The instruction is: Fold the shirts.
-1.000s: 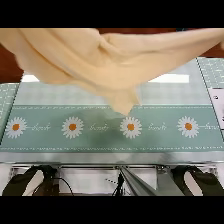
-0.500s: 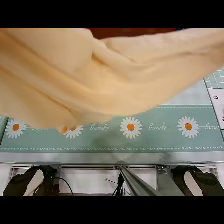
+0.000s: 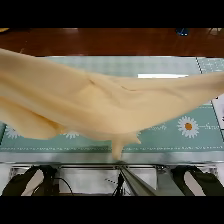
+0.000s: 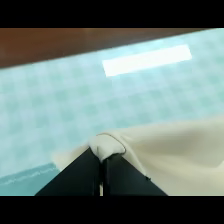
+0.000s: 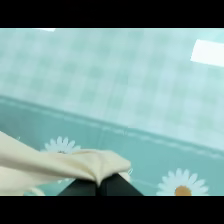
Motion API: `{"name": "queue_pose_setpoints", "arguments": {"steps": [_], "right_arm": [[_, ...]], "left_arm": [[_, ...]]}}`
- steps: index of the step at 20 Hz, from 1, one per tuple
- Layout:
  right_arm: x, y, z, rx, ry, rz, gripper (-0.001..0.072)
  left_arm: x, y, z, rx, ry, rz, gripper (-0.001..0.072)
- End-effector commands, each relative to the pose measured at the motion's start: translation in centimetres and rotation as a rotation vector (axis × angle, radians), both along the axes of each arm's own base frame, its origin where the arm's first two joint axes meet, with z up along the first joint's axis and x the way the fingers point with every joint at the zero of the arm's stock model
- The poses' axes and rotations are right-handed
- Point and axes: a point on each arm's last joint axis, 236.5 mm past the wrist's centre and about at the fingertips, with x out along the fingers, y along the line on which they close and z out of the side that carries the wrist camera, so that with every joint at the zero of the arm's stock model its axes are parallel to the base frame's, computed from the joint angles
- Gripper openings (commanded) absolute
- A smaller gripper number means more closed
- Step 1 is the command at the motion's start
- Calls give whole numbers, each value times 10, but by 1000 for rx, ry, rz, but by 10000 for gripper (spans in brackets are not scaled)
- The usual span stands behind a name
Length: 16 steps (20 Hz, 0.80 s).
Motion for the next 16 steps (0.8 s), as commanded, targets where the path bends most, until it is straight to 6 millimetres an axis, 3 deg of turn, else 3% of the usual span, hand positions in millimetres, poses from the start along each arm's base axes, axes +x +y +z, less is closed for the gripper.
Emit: {"name": "queue_pose_setpoints", "arguments": {"steps": [1, 4, 9, 11, 13, 15, 16], "right_arm": [[32, -1, -54, 46, 254, 28, 21], [82, 12, -102, 87, 408, 95, 21], [178, 53, -172, 102, 398, 173, 22], [208, 53, -199, 118, 396, 142, 21], [220, 50, -224, 113, 432, 125, 22], [225, 42, -248, 76, 475, 110, 22], [226, 40, -256, 69, 490, 110, 22]], "left_arm": [[52, 18, -40, -38, 178, 4, 24], [110, 6, -90, -121, 355, -101, 24], [194, -51, -207, -138, 604, -287, 25], [210, -62, -261, -126, 722, -312, 25], [219, -67, -310, -130, 843, -301, 25], [223, -68, -344, -178, 962, -231, 44], [221, -68, -353, -184, 1001, -222, 106]]}}
